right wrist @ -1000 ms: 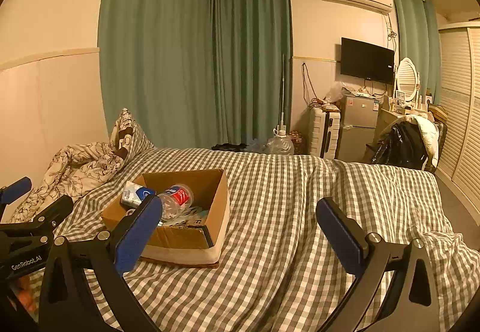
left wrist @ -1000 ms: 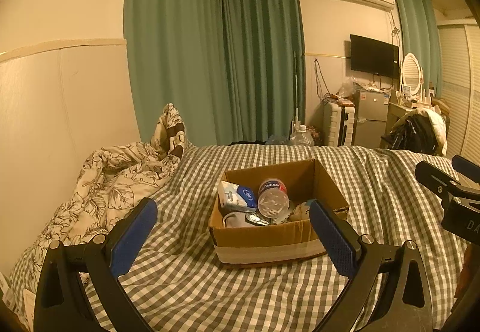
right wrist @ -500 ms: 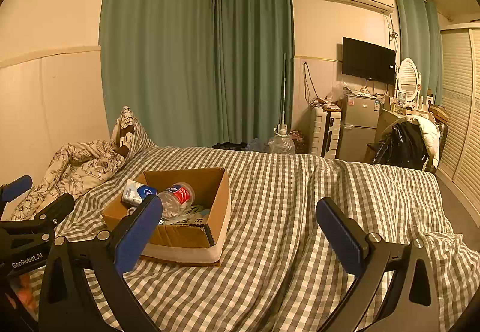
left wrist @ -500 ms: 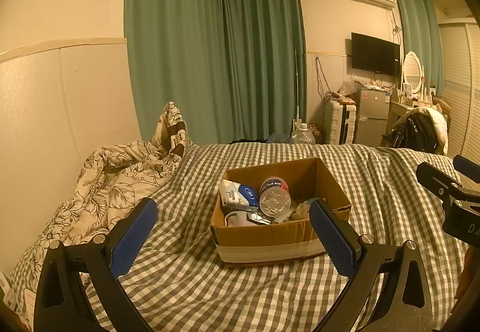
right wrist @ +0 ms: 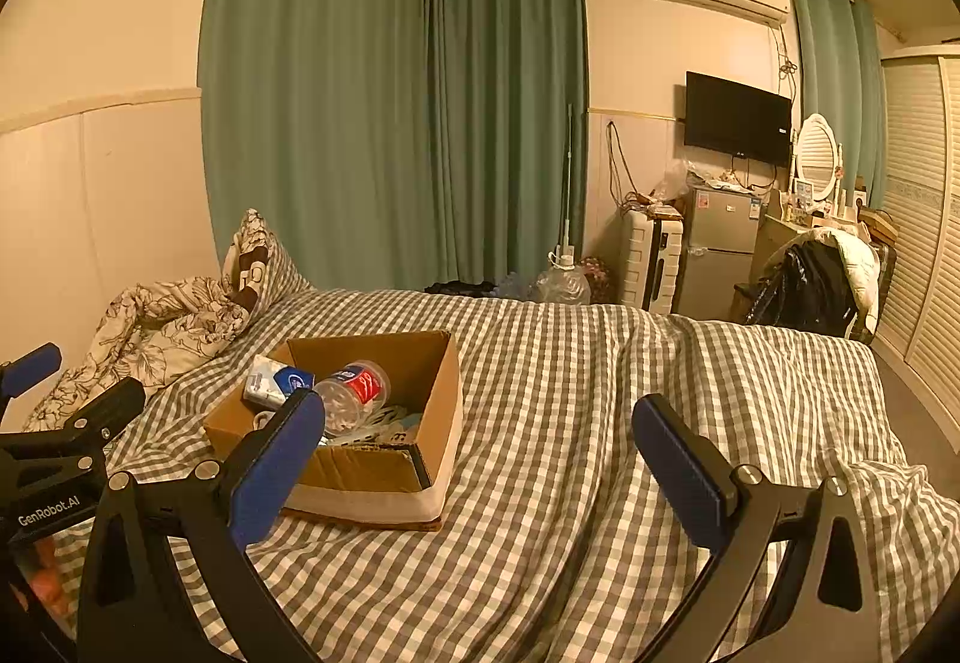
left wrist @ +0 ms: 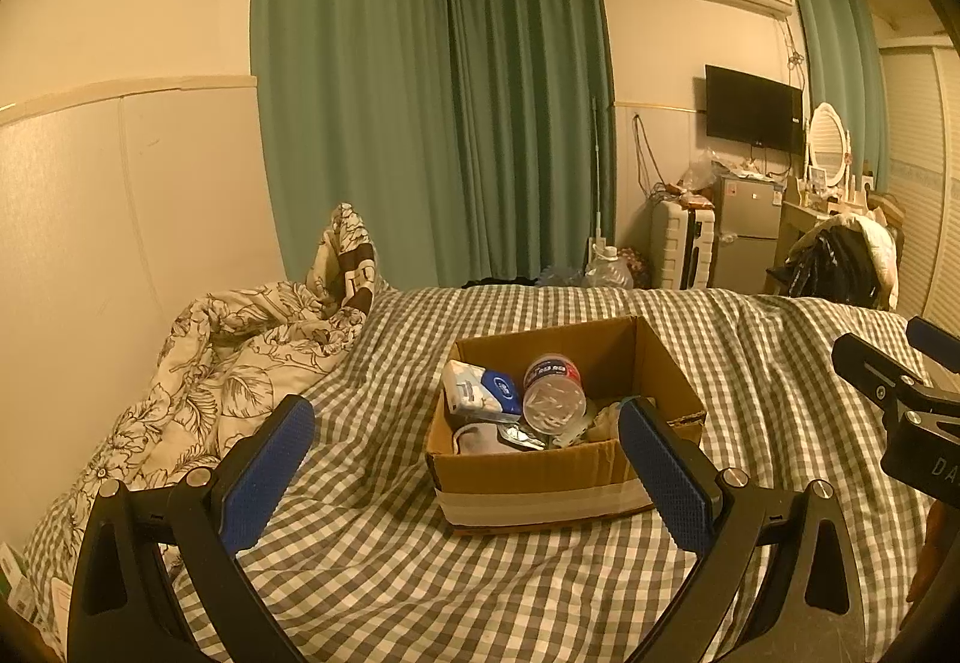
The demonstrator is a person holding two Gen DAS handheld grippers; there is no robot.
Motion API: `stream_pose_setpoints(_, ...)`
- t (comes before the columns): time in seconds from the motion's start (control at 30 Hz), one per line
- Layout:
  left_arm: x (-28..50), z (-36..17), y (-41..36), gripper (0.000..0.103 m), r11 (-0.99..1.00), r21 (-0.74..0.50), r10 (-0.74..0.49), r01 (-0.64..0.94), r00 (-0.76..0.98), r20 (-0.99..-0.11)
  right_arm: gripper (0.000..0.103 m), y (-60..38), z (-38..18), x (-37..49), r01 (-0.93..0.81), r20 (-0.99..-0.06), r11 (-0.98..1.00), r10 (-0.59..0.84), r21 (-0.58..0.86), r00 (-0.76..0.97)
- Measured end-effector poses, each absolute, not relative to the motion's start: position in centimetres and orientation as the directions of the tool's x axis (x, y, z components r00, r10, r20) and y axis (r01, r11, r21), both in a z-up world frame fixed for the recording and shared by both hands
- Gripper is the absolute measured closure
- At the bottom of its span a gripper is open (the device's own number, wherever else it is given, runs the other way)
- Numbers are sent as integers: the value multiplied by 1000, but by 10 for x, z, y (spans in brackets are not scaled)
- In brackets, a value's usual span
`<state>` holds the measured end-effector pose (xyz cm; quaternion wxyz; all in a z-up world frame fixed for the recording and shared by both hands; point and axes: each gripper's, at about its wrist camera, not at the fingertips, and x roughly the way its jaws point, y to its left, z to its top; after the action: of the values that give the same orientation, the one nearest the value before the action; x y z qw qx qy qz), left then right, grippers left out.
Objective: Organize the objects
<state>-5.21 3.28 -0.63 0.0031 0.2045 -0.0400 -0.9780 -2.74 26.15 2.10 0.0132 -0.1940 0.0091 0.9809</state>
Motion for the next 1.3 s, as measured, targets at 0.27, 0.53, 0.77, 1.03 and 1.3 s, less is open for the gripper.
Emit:
stream_pose_setpoints(0.27,-53,-6,32,0,-997,75,-21,-11,-914,-405,0,262,20,-27,-27,-385,-1000,21,9,-923)
stream_pose_setpoints(0.53,-53,-6,31,0,-997,77,-27,-5,-913,-407,0,262,19,-27,-27,-388,-1000,22,7,-921)
stream_pose_setpoints(0.77,-53,-7,31,0,-997,79,-28,-4,-913,-408,0,262,17,-27,-26,-390,-1000,21,7,-920)
stream_pose_setpoints(1.03,-53,-8,31,0,-997,79,-29,-4,-912,-409,0,263,16,-28,-25,-392,-1000,21,6,-920)
stream_pose_setpoints(1.3,-53,-9,31,0,-997,83,-32,-2,-912,-410,0,264,14,-27,-23,-397,-1000,20,3,-918)
